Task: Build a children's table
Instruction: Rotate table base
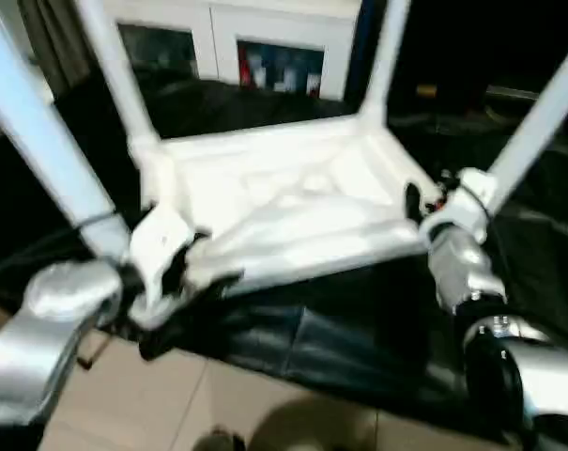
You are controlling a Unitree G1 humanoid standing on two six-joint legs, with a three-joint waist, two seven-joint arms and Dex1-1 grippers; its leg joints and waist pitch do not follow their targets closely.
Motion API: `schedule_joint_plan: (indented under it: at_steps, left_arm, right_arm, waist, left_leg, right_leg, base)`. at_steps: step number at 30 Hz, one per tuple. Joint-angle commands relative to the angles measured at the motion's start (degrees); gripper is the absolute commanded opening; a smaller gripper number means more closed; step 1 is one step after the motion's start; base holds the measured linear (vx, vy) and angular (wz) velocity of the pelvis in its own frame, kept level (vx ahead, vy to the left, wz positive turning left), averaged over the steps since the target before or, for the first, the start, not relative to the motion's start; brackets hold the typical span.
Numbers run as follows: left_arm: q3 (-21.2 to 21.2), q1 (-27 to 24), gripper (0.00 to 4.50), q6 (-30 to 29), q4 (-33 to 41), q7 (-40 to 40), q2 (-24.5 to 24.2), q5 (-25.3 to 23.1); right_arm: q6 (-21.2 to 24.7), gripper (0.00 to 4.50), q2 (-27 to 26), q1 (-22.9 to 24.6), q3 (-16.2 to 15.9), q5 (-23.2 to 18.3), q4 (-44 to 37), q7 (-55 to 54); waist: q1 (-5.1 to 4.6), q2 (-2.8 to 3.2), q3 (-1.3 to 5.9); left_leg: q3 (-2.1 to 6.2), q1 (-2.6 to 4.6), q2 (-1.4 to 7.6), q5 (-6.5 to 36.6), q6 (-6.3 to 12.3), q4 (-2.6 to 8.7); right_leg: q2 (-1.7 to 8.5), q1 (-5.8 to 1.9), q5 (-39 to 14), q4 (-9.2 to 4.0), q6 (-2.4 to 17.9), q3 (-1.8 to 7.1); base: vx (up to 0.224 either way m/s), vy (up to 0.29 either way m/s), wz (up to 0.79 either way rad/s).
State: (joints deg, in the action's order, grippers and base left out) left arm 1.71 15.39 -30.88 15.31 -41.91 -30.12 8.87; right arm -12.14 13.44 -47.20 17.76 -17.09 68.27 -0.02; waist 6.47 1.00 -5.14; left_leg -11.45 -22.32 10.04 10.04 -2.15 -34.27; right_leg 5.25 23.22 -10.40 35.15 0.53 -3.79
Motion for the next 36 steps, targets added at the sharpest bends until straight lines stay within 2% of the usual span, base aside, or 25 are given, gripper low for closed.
schedule_joint_plan:
  at_steps: [1,4,6,8,9,11,12,13,14,16,17,18,19,20,21,22,23,24,25,26,27,29,32,35,36]
  left_arm:
    - [-0.1,0.5,4.43,1.6,-1.8,1.6,-0.1,-1.5]
    - [0.6,-0.8,4.43,2.0,-1.1,2.1,1.3,-0.7]
    - [0.2,-1.9,4.43,1.3,0.0,2.4,1.8,0.1]
    - [-1.0,-4.9,4.43,0.1,2.5,2.3,2.6,2.6]
    - [-1.6,-6.6,4.43,-1.0,4.2,1.8,2.7,4.1]
    - [-2.5,-11.0,4.43,-2.5,7.8,-0.3,2.4,7.0]
    - [-2.5,-11.8,4.43,-2.6,8.3,-0.7,2.2,7.4]
    - [-2.6,-12.1,4.43,-2.7,8.5,-0.9,2.1,7.7]
    - [-3.3,-15.8,4.43,-4.1,10.7,-2.5,0.9,9.9]
    - [-4.2,-18.6,4.43,-5.4,12.3,-3.7,0.2,11.9]
    - [-6.5,-22.3,4.43,-8.0,14.5,-5.1,-0.9,15.3]
    - [-7.3,-23.2,4.43,-8.7,15.0,-5.5,-1.2,16.1]
    - [-8.7,-24.9,4.43,-9.6,15.6,-6.1,-2.0,17.0]
    - [-10.7,-27.2,4.43,-10.5,16.2,-7.1,-3.2,18.0]
    - [-10.8,-27.4,4.43,-10.6,16.2,-7.2,-3.3,18.1]
    - [-13.2,-30.2,4.43,-11.0,16.5,-8.6,-4.9,18.7]
    - [-14.7,-31.4,4.43,-9.9,15.9,-9.2,-5.3,18.1]
    - [-14.9,-31.4,4.43,-9.6,15.8,-9.2,-5.3,18.1]
    - [-18.6,-32.7,4.43,-5.9,14.3,-9.2,-4.8,17.2]
    - [-21.2,-32.5,4.43,-3.9,13.5,-7.9,-3.6,17.8]
    - [-23.6,-32.1,4.43,-2.5,13.0,-6.5,-2.3,18.8]
    - [-26.5,-32.7,4.43,-1.0,13.1,-5.0,-0.8,20.2]
    - [-28.3,-35.7,4.43,-0.3,14.2,-3.0,-0.5,19.0]
    - [-30.1,-36.6,4.43,-1.4,14.2,-1.1,0.6,19.3]
    - [-30.4,-36.8,4.43,-0.8,14.3,-0.7,1.1,18.9]
  right_arm:
    - [-1.4,3.71,2.0,1.7,2.4,0.1,-0.1,-3.0]
    - [-2.4,3.71,0.5,4.0,1.8,0.9,-2.1,-4.7]
    - [-2.4,3.71,-0.4,4.9,1.5,1.1,-2.9,-5.2]
    - [-2.1,3.71,-2.4,6.8,0.2,1.8,-4.9,-4.3]
    - [-2.3,3.71,-3.3,7.6,-0.6,2.2,-6.1,-3.1]
    - [-2.3,3.71,-4.7,9.2,-2.8,3.0,-8.7,0.2]
    - [-2.2,3.71,-4.9,9.5,-3.2,3.1,-9.1,0.7]
    - [-2.2,3.71,-4.9,9.5,-3.3,3.0,-9.2,1.0]
    - [-2.5,3.71,-5.5,10.1,-4.1,2.8,-10.6,3.5]
    - [-2.6,3.71,-5.8,10.4,-4.8,2.7,-11.8,5.9]
    - [-2.0,3.71,-6.4,11.2,-5.8,2.0,-14.6,11.0]
    - [-1.7,3.71,-6.5,11.5,-6.1,1.8,-15.5,12.4]
    - [-1.2,3.71,-6.5,12.3,-7.2,1.8,-17.4,14.6]
    - [-0.2,3.71,-6.3,13.6,-8.8,1.7,-20.3,17.5]
    - [-0.2,3.71,-6.3,13.7,-8.9,1.7,-20.6,17.7]
    - [1.2,3.71,-5.9,15.4,-10.7,1.3,-24.2,21.0]
    - [1.9,3.71,-5.5,16.5,-11.9,1.4,-26.2,22.7]
    - [1.9,3.71,-5.4,16.6,-12.0,1.4,-26.4,22.8]
    - [2.7,3.71,-4.1,19.0,-14.2,2.1,-29.8,25.4]
    - [2.7,3.71,-3.3,20.2,-14.6,3.2,-31.1,25.2]
    - [2.6,3.71,-2.7,21.2,-14.6,4.2,-32.0,24.4]
    - [3.2,3.71,-2.3,23.4,-13.4,4.5,-34.1,23.0]
    - [6.0,3.71,-2.0,27.5,-12.0,3.8,-39.3,21.6]
    - [7.6,3.71,-1.4,31.0,-11.6,3.6,-42.2,20.9]
    - [8.6,3.71,-1.2,32.5,-11.5,3.3,-43.8,20.5]
  waist:
    - [-0.55,0.90,4.87]
    - [-0.65,1.08,5.14]
    - [-0.72,0.88,5.21]
    - [-0.87,0.98,5.29]
    - [-1.20,0.54,5.26]
    - [-1.44,0.93,5.25]
    - [-1.76,0.90,5.06]
    - [-1.72,0.97,5.05]
    - [-1.80,0.56,4.81]
    - [-2.05,0.51,4.56]
    - [-2.18,0.63,4.69]
    - [-2.33,0.62,4.59]
    - [-2.30,0.69,4.55]
    - [-2.42,0.46,4.47]
    - [-2.30,0.63,4.43]
    - [-2.32,0.62,4.39]
    - [-2.35,0.41,4.16]
    - [-2.23,0.56,4.20]
    - [-2.06,0.54,4.08]
    - [-1.94,0.52,3.90]
    - [-1.82,0.64,3.95]
    - [-1.75,0.39,4.01]
    - [-1.95,-0.25,3.90]
    - [-1.95,-0.31,3.97]
    - [-2.07,-0.92,3.93]
  left_leg:
    - [1.41,1.41,2.45,13.3,-0.88,4.08]
    - [1.37,1.34,2.51,12.0,-0.14,3.86]
    - [1.32,1.18,2.50,10.8,0.41,3.75]
    - [1.30,1.16,2.53,11.1,0.95,3.74]
    - [1.34,0.94,2.59,10.9,1.29,3.87]
    - [1.35,1.02,2.67,11.8,1.62,3.88]
    - [1.39,0.96,2.67,13.4,1.48,4.14]
    - [1.34,1.38,2.73,14.6,1.18,4.15]
    - [1.41,1.43,2.74,17.1,0.76,4.40]
    - [1.47,1.63,2.78,19.9,-0.08,4.63]
    - [1.64,1.49,2.84,20.3,-0.40,4.64]
    - [1.67,1.29,2.84,20.6,-0.37,4.77]
    - [1.59,1.82,2.88,21.5,-0.41,4.79]
    - [1.62,1.55,2.80,21.5,-0.28,4.85]
    - [1.72,1.52,2.91,21.6,-0.28,4.94]
    - [1.66,1.74,2.81,21.8,-0.27,4.90]
    - [1.76,1.49,2.90,21.9,-0.06,5.13]
    - [1.80,1.66,3.01,22.3,-0.25,5.17]
    - [1.80,2.00,3.00,23.1,-0.53,5.16]
    - [1.80,1.84,3.09,23.2,-0.99,5.29]
    - [1.82,2.05,3.09,23.6,-1.38,5.35]
    - [1.97,2.15,3.06,24.6,-2.15,5.48]
    - [1.97,1.86,2.97,24.9,-1.62,5.60]
    - [1.94,1.90,2.98,24.5,-1.35,5.58]
    - [1.88,1.81,2.98,24.4,-1.21,5.59]
  right_leg:
    - [2.74,-2.43,-6.4,-3.02,12.9,2.30]
    - [2.78,-2.50,-4.4,-2.77,13.3,2.24]
    - [2.75,-2.57,-3.1,-2.58,13.7,2.25]
    - [2.87,-2.65,-3.6,-2.65,13.7,2.24]
    - [2.77,-2.75,-4.0,-2.76,13.6,2.19]
    - [2.91,-2.57,-5.1,-2.80,13.7,2.25]
    - [2.66,-2.55,-7.8,-3.23,13.0,2.16]
    - [2.62,-2.25,-9.2,-3.40,12.8,2.22]
    - [2.73,-2.13,-13.1,-3.76,12.2,2.40]
    - [2.66,-1.82,-17.4,-4.23,11.0,2.43]
    - [2.88,-1.99,-17.6,-4.11,10.8,2.51]
    - [2.76,-2.00,-18.0,-4.13,10.6,2.48]
    - [2.51,-1.51,-19.0,-4.42,10.2,2.53]
    - [2.43,-1.68,-19.0,-4.39,10.1,2.56]
    - [2.53,-1.71,-19.3,-4.46,9.9,2.60]
    - [2.35,-1.43,-19.8,-4.52,9.7,2.63]
    - [2.39,-1.55,-20.9,-4.80,9.0,2.68]
    - [2.46,-1.41,-21.5,-4.76,8.8,2.71]
    - [2.49,-1.15,-22.9,-5.15,8.5,2.81]
    - [2.53,-1.23,-23.2,-5.32,7.9,2.90]
    - [2.53,-1.11,-23.5,-5.35,7.7,2.92]
    - [2.51,-1.12,-23.1,-5.24,7.4,2.96]
    - [2.48,-1.10,-23.6,-5.36,6.1,3.08]
    - [2.45,-0.95,-24.2,-5.56,5.0,3.18]
    - [2.40,-1.03,-24.3,-5.70,4.8,3.18]
  base:
    - [0.000,0.000,0.00]
    - [0.000,0.000,0.00]
    - [0.000,0.000,0.00]
    - [0.000,0.000,0.00]
    - [0.000,0.000,0.00]
    - [0.000,0.000,0.00]
    - [0.000,0.000,0.00]
    - [0.000,0.000,0.00]
    - [0.000,0.000,0.00]
    - [0.000,0.000,0.00]
    - [0.000,0.000,0.00]
    - [0.000,0.000,0.00]
    - [0.000,0.000,0.00]
    - [0.000,0.000,0.00]
    - [0.000,0.000,0.00]
    - [0.000,0.000,0.00]
    - [0.000,0.000,0.00]
    - [0.000,0.000,0.00]
    - [0.000,0.000,0.00]
    - [0.000,0.000,0.00]
    - [0.000,0.000,0.00]
    - [0.000,0.000,0.00]
    - [0.000,0.000,0.00]
    - [0.000,0.000,0.00]
    - [0.000,0.000,0.00]
